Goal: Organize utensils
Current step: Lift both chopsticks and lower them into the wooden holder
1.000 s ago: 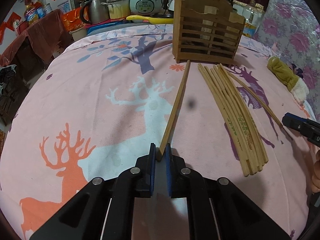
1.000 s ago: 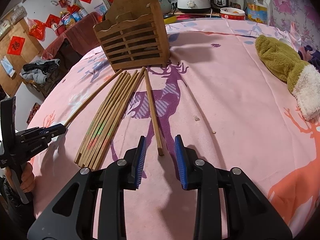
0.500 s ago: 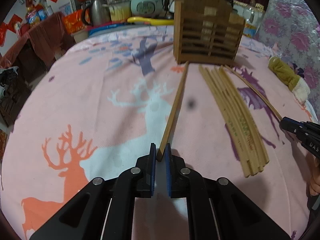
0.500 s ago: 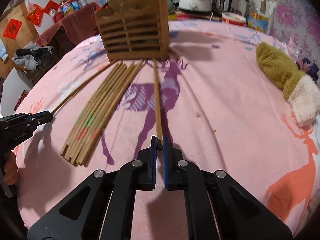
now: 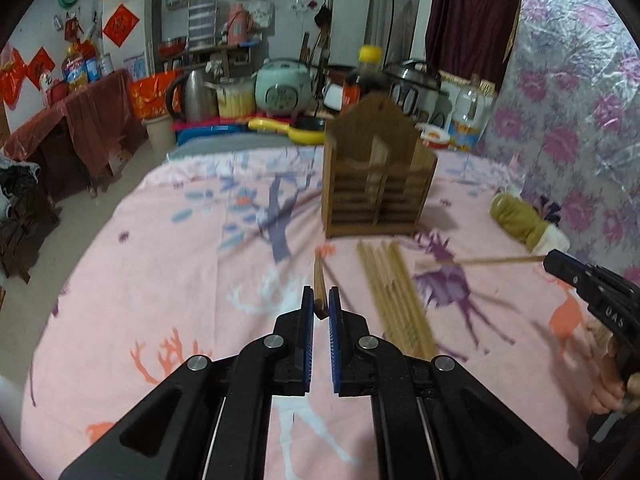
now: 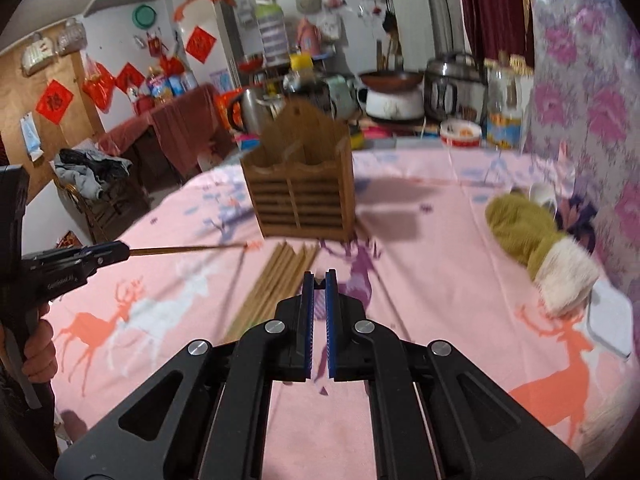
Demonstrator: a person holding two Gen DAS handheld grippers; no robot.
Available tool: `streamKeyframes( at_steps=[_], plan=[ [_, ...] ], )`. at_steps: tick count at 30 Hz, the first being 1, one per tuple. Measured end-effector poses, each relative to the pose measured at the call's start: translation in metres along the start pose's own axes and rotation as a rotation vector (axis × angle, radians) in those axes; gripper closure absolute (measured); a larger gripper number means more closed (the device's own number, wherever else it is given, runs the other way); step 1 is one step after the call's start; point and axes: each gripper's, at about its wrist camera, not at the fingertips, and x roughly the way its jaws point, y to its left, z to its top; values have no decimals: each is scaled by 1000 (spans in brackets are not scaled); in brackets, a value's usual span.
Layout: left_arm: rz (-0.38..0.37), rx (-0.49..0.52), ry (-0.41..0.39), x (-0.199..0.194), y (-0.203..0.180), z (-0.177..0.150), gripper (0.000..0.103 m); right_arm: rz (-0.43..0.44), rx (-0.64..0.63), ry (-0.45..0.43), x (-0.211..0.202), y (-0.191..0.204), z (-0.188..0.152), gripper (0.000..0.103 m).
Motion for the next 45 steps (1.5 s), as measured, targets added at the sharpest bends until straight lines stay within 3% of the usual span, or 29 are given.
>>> streamKeyframes(
  at_steps=[13, 20, 24, 28, 30, 35, 36, 37, 38, 40, 43, 45],
  plan=[
    [28, 51, 10, 1, -36, 89, 97, -59, -33, -26, 8, 11, 69, 97],
    [39, 48, -123, -28, -58, 151, 97, -64, -13, -142, -4, 18, 124, 97],
    [47, 7, -280, -46, -61, 180, 97, -76, -1, -195, -3, 22, 146, 97],
    [78, -51, -371, -26, -58, 195, 97, -96, 14, -195, 17, 22, 152, 97],
    [89, -80, -367, -8, -54, 195, 97, -117, 3, -192, 28, 23, 149, 97],
    [23, -71, -197, 61, -51, 172, 96, -113, 4, -120, 63, 14, 141, 96],
    [27, -73, -166, 70, -50, 165, 93, -105, 4, -103, 69, 13, 140, 95],
    [30, -86, -137, 77, -47, 158, 76, -107, 14, -92, 72, 10, 137, 93],
    [37, -97, -132, 79, -43, 153, 45, -107, 23, -97, 71, 8, 136, 90],
    [70, -118, -178, 70, -36, 139, 19, -83, 44, -120, 62, 3, 132, 88],
    [119, -83, -205, 57, -33, 123, 14, -85, 48, -147, 48, 2, 122, 73],
    [152, -61, -191, 52, -30, 109, 11, -110, 42, -170, 38, 3, 107, 48]
  ],
)
